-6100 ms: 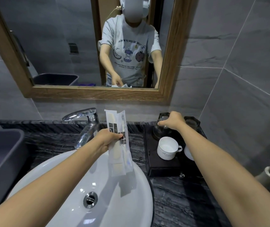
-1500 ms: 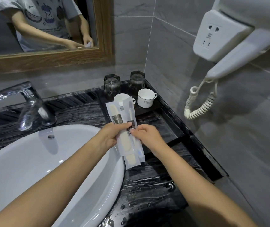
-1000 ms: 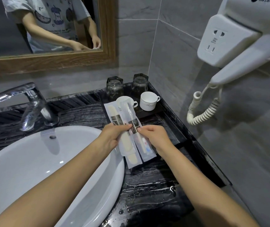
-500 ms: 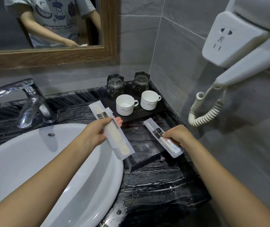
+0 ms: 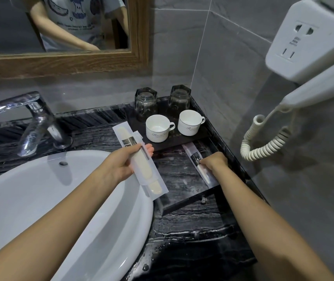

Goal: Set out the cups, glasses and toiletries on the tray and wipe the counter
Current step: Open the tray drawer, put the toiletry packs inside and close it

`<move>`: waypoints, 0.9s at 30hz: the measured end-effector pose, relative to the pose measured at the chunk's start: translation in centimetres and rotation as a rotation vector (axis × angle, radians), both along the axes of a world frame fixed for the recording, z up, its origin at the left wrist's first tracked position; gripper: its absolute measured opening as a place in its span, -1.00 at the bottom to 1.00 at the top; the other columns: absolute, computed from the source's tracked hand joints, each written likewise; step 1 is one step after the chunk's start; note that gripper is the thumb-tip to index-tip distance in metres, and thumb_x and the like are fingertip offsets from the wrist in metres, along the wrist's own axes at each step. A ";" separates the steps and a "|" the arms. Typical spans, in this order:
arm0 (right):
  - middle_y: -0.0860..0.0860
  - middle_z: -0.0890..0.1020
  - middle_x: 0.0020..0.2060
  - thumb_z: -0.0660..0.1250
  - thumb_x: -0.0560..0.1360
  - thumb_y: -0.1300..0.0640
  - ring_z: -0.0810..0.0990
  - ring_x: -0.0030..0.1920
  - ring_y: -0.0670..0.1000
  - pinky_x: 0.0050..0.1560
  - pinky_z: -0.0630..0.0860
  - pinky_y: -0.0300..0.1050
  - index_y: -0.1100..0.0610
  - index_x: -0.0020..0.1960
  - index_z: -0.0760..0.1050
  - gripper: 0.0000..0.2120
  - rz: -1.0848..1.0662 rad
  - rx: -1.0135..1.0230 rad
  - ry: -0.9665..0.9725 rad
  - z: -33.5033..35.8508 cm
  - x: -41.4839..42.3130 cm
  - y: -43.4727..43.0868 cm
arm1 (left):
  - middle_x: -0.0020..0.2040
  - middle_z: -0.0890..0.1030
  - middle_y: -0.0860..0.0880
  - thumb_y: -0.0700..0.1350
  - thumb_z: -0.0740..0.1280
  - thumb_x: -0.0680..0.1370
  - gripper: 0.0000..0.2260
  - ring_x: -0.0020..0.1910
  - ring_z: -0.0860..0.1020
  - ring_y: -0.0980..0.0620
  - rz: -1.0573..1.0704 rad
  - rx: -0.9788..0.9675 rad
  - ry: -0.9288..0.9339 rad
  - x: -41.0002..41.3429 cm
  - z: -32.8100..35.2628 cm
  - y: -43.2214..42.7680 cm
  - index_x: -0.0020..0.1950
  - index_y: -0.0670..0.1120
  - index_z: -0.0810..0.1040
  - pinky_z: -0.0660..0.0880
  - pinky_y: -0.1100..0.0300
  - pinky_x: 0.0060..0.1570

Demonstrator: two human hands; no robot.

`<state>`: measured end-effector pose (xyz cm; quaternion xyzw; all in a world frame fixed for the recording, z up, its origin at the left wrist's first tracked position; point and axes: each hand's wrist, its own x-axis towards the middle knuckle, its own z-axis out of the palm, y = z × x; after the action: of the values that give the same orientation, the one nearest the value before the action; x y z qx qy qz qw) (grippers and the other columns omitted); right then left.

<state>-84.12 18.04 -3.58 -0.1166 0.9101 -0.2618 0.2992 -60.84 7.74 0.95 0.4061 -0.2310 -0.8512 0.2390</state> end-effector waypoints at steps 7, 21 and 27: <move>0.15 0.66 -0.13 0.41 0.44 0.16 0.61 -0.20 0.13 -0.18 0.49 -0.15 0.29 -0.03 0.61 -0.80 0.040 0.024 0.085 -1.2 0.0 0.0 | -0.12 0.71 -0.17 -0.29 0.23 0.54 -0.78 -0.12 0.69 -0.07 -0.032 0.008 0.007 -0.2 -0.8 -0.2 0.17 -0.25 0.49 0.61 0.06 -0.16; 0.10 0.66 -0.01 0.26 0.55 0.03 0.61 0.01 0.10 0.03 0.54 -0.04 0.19 0.05 0.57 -0.75 0.466 -0.190 0.323 2.7 5.2 1.8 | -0.14 0.72 -0.13 -0.23 0.21 0.57 -0.87 -0.08 0.67 -0.04 -0.051 -0.044 0.049 -1.5 -1.1 0.3 0.02 -0.21 0.54 0.63 0.09 -0.09; -0.10 0.61 -0.32 0.26 0.56 0.02 0.49 -0.32 -0.23 -0.17 0.46 -0.27 0.17 -0.02 0.62 -0.75 0.569 -0.407 -0.341 5.6 10.2 2.6 | 0.01 0.62 -0.16 -0.21 0.14 0.60 -0.77 0.02 0.58 -0.04 -0.077 -0.138 0.076 -2.3 0.1 1.0 0.19 -0.26 0.47 0.59 0.14 -0.05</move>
<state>-73.88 20.68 1.98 -0.3765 0.7080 -0.3592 0.4775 -63.12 8.77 1.06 0.3468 -0.2954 -0.8567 0.2420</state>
